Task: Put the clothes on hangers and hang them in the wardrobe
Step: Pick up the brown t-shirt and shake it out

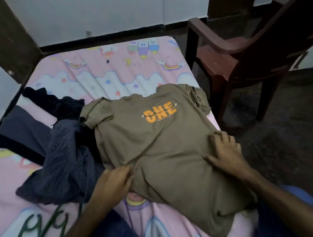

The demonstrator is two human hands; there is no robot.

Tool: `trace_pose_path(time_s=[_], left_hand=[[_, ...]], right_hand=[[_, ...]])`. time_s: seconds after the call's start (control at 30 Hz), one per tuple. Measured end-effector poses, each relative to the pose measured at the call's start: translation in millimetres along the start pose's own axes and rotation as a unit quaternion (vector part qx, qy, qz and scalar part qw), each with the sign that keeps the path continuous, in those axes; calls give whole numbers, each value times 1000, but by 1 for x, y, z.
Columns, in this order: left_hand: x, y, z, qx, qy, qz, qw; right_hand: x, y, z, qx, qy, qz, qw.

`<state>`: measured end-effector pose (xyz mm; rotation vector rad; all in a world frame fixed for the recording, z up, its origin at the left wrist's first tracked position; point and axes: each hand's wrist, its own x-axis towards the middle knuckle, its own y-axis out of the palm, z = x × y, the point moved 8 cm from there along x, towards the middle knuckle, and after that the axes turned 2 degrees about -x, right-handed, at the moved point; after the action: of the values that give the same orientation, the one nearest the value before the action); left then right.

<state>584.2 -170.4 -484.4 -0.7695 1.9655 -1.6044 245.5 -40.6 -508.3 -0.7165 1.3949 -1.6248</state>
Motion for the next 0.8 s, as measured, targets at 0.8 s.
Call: trace_pose_path(time_s=[0.8], left_hand=[[-5,-5,-37,-681,-241,-127,680]], right_hand=[[-114,-19,10,255,-181,189,931]])
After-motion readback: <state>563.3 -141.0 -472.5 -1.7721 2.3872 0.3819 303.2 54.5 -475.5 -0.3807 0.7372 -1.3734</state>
